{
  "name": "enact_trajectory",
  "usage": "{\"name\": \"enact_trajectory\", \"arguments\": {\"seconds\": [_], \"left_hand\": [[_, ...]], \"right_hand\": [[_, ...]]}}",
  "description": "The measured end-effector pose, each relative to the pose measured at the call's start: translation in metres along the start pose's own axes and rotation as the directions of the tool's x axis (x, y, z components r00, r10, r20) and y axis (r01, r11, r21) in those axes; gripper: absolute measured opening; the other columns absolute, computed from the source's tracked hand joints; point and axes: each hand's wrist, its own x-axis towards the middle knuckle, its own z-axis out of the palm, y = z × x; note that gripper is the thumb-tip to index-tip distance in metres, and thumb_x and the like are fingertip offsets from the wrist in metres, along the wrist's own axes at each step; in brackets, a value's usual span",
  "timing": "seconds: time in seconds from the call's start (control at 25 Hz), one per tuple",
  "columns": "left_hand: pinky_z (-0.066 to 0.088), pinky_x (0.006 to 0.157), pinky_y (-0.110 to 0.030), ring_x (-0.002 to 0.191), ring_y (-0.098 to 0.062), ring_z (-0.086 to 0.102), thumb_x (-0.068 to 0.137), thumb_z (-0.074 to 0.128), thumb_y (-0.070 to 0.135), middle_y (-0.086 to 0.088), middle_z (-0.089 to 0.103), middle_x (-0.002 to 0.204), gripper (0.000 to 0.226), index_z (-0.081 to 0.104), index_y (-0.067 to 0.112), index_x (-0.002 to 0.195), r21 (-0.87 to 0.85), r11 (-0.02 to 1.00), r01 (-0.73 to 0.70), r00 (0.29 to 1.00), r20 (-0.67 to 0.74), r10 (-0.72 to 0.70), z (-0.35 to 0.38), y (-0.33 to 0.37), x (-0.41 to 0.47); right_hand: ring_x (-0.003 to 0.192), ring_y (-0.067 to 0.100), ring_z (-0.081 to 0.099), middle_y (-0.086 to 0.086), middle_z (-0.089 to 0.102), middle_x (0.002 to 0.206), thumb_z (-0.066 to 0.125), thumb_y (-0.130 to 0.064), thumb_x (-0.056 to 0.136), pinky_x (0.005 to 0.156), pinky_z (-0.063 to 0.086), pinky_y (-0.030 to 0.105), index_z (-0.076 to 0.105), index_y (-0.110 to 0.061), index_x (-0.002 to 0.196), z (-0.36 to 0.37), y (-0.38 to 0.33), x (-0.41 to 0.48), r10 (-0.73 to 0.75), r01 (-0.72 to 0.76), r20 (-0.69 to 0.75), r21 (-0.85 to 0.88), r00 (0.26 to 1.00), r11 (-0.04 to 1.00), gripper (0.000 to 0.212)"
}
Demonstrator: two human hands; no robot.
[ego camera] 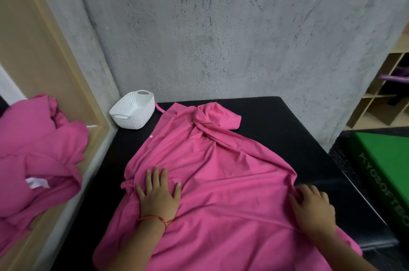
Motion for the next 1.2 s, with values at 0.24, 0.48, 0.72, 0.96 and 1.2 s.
{"name": "enact_trajectory", "arguments": {"seconds": [0.24, 0.48, 0.72, 0.96, 1.2], "left_hand": [[0.019, 0.118, -0.068, 0.159, -0.029, 0.01, 0.091, 0.019, 0.073, -0.001, 0.017, 0.172, 0.085, 0.024, 0.029, 0.164, 0.053, 0.989, 0.14, 0.964, 0.22, -0.148, -0.014, -0.015, -0.054], [0.05, 0.093, -0.054, 0.121, -0.042, 0.056, 0.084, 0.064, 0.042, -0.018, 0.058, 0.133, 0.056, 0.057, 0.01, 0.129, -0.131, 0.957, 0.26, 0.963, -0.032, -0.266, -0.068, -0.079, -0.072], [0.051, 0.095, -0.043, 0.118, -0.044, 0.062, 0.099, 0.06, 0.028, -0.03, 0.063, 0.128, 0.041, 0.059, -0.004, 0.123, -0.261, 0.784, 0.564, 0.823, 0.264, -0.504, -0.083, -0.143, -0.082], [0.049, 0.077, -0.034, 0.092, -0.028, 0.062, 0.098, 0.061, 0.009, -0.011, 0.068, 0.099, 0.014, 0.065, 0.014, 0.11, -0.751, 0.309, 0.584, 0.78, 0.413, -0.47, -0.115, -0.153, -0.107], [0.055, 0.078, -0.038, 0.097, -0.032, 0.066, 0.077, 0.044, -0.023, -0.015, 0.073, 0.104, 0.052, 0.067, 0.009, 0.111, -0.653, 0.361, 0.665, 0.746, 0.592, -0.304, -0.123, -0.149, -0.14]], "right_hand": [[0.078, 0.035, 0.065, 0.009, 0.069, 0.082, 0.062, -0.036, 0.099, 0.071, 0.05, 0.048, 0.057, -0.02, 0.09, -0.038, 0.0, -0.003, 0.084, -0.168, 0.218, 0.4, 0.972, 0.901, 0.019], [0.075, 0.03, 0.059, 0.022, 0.073, 0.094, 0.061, -0.027, 0.1, 0.07, 0.045, 0.039, 0.074, -0.005, 0.095, -0.063, 0.035, 0.008, 0.247, -0.418, 0.346, 0.619, 0.905, 0.664, 0.026], [0.083, 0.019, 0.064, 0.015, 0.077, 0.101, 0.069, -0.016, 0.101, 0.08, 0.047, 0.034, 0.079, -0.016, 0.098, -0.094, 0.05, -0.016, 0.1, -0.233, 0.231, 0.674, 0.968, 0.701, 0.01], [0.103, 0.038, 0.066, 0.01, 0.068, 0.114, 0.053, -0.033, 0.105, 0.087, 0.05, 0.046, 0.07, -0.025, 0.12, -0.119, 0.075, -0.023, 0.184, -0.134, -0.086, 0.407, 0.979, 0.903, 0.024], [0.103, 0.033, 0.069, 0.002, 0.07, 0.106, 0.05, -0.089, 0.086, 0.089, 0.053, 0.046, 0.058, -0.031, 0.106, -0.081, 0.081, -0.02, 0.111, -0.137, 0.281, 0.077, 0.953, 0.988, 0.061]]}}
